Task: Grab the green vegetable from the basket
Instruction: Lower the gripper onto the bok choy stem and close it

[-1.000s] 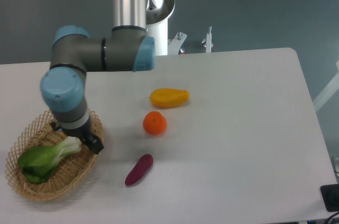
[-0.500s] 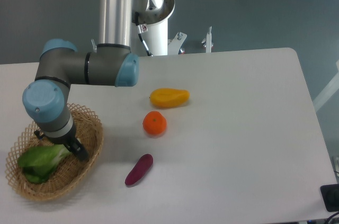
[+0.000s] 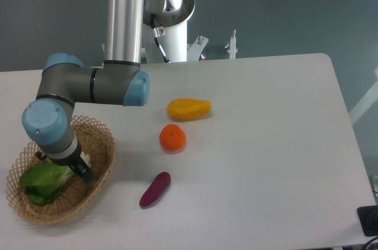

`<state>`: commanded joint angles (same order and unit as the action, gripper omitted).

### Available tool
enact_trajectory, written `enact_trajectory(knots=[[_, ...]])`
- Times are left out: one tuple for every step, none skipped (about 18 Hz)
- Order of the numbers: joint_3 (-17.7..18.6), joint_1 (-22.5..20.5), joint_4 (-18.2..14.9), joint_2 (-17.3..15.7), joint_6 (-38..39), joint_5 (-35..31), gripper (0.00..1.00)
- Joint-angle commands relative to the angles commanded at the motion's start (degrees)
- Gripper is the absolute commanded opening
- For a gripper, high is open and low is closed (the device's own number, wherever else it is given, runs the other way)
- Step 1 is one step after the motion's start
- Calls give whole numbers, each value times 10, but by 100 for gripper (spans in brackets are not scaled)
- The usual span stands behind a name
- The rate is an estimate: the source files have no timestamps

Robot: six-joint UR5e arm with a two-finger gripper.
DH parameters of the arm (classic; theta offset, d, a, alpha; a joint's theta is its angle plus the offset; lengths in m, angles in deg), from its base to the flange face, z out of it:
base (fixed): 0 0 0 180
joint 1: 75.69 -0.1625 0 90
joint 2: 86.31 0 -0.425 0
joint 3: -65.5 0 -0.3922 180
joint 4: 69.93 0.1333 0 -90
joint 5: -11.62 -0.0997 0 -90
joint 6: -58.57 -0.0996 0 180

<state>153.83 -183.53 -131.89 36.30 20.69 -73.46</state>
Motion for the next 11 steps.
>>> enact_trajectory(knots=[[1,1,0,2,1,2,100],[1,2,0,4,2,-1,100],[2,3,1,7,5,-1,100],[2,4,1,7,8,-1,100],[2,4,1,7,8,-1,97],[2,4,1,7,9,-1,83],[3,4,1,6,10,-1,70],[3,4,0,6,9,-2,56],[3,4,0,3,10,-2,35],[2,4,1,1,10,-2,26],[-2,4,1,-1,10,-2,20]])
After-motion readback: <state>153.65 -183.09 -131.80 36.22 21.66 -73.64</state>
